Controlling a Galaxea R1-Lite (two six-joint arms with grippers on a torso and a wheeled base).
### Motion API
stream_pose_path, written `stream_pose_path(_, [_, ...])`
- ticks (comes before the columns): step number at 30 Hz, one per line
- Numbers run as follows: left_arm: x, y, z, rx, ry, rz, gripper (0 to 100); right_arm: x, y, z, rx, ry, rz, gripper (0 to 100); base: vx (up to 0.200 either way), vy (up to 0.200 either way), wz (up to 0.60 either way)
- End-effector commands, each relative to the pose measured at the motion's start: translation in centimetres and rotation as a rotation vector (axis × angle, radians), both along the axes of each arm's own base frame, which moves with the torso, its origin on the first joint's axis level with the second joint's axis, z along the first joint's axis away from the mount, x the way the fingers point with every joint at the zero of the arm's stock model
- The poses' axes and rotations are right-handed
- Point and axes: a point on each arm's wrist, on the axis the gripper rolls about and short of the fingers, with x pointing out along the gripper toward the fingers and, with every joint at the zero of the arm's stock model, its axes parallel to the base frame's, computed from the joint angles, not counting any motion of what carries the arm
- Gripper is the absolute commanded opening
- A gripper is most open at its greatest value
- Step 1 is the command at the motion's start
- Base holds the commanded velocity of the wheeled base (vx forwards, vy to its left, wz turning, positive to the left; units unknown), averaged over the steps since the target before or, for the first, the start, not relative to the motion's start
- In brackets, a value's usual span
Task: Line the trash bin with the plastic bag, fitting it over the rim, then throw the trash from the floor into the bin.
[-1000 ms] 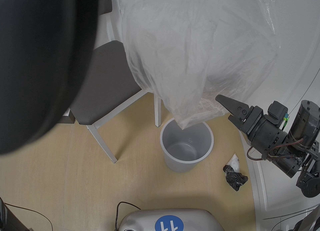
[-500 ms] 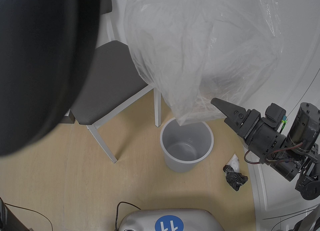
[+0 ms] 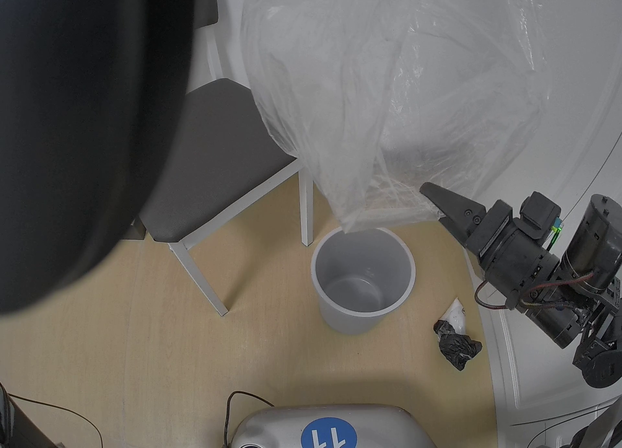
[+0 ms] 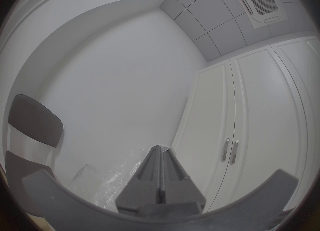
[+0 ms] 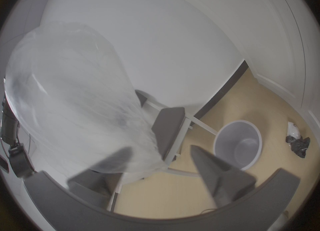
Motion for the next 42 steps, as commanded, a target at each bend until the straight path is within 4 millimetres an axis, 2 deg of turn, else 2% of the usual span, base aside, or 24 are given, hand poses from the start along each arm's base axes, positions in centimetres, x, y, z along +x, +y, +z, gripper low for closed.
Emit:
stream_pose_path(1, [0.1,-0.2,-0.1,0.002,0.002,0.001,0,0.3,0.2,-0.2,0.03,-0.016,-0.01,0,0.0,0.0,0.0])
stream_pose_path(17, [1.0,0.2,-0.2,-0.039,0.016,0.044,0,0.5,-0.2,0.3,0.055,-0.055,-0.056,0,0.0,0.0,0.0])
stream_pose_path(21, [2.0,0.6,-0.3,-0.053,0.05,0.099,0,1.1,-1.4,1.4,0.038,-0.101,-0.131,0,0.0,0.0,0.0])
stream_pose_path(24, [3.4,0.5,-1.8,-0.031,0.107,0.138,0,0.6,-3.1,2.6,0.023,-0.159,-0.176,0,0.0,0.0,0.0])
stream_pose_path(25, [4.7,0.6,-3.4,0.002,0.156,0.16,0,-0.3,-4.1,3.7,0.021,-0.18,-0.188,0,0.0,0.0,0.0])
stream_pose_path(31, [6.9,4.0,-9.4,0.112,0.337,0.206,0,-4.4,-6.9,8.1,-0.123,-0.093,-0.184,0,0.0,0.0,0.0])
stream_pose_path(32, [6.9,4.0,-9.4,0.112,0.337,0.206,0,-4.4,-6.9,8.1,-0.123,-0.093,-0.184,0,0.0,0.0,0.0])
stream_pose_path(33, [7.2,5.0,-11.5,0.151,0.391,0.217,0,-5.6,-7.7,9.0,-0.171,-0.034,-0.176,0,0.0,0.0,0.0])
stream_pose_path(38, [8.1,6.1,-16.0,0.245,0.492,0.246,0,-5.7,-7.8,8.5,-0.248,0.034,-0.179,0,0.0,0.0,0.0])
stream_pose_path(42, [8.6,7.0,-17.6,0.256,0.537,0.268,0,-5.1,-7.4,7.2,-0.357,0.043,-0.183,0,0.0,0.0,0.0])
